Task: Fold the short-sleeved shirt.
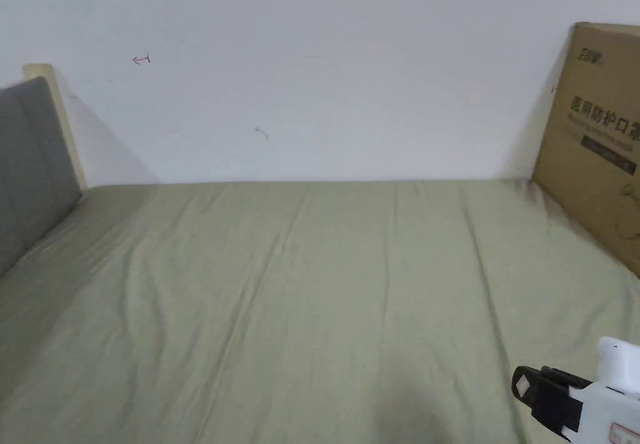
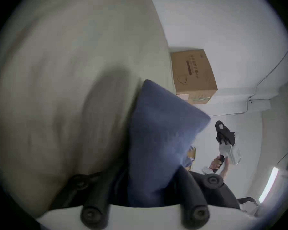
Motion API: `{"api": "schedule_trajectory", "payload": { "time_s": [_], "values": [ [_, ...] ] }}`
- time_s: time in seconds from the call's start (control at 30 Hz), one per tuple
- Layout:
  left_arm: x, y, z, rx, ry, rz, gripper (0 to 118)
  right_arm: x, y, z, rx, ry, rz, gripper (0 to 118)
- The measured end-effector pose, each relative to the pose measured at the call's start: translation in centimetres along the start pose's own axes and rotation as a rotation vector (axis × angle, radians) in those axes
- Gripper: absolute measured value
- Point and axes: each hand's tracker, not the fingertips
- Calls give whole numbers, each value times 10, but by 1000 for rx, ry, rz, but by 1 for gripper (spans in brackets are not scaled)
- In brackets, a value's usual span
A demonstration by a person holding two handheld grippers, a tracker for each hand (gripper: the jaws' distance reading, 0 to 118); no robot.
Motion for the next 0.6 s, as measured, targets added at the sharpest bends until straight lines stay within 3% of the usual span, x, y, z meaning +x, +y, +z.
{"api": "schedule_trajectory", "payload": {
  "time_s": [0.1,0.27,0.33,0.37,0.5,0.6],
  "values": [
    [40,-3,-2,-29,192,-86,8,2,-2,-1,-9,7,-26,0],
    [104,-8,54,60,468,-332,8,0,0,8,7,40,-43,0],
    [133,-13,80,145,667,-393,8,-2,0,13,15,56,-44,0],
    [143,-16,92,198,711,-338,8,-3,-1,15,18,63,-44,0],
    [181,-23,109,247,793,-363,9,-5,-3,20,25,96,-58,0],
    [198,-25,85,209,639,-297,9,-4,-4,23,23,137,-89,0]
  ]
}}
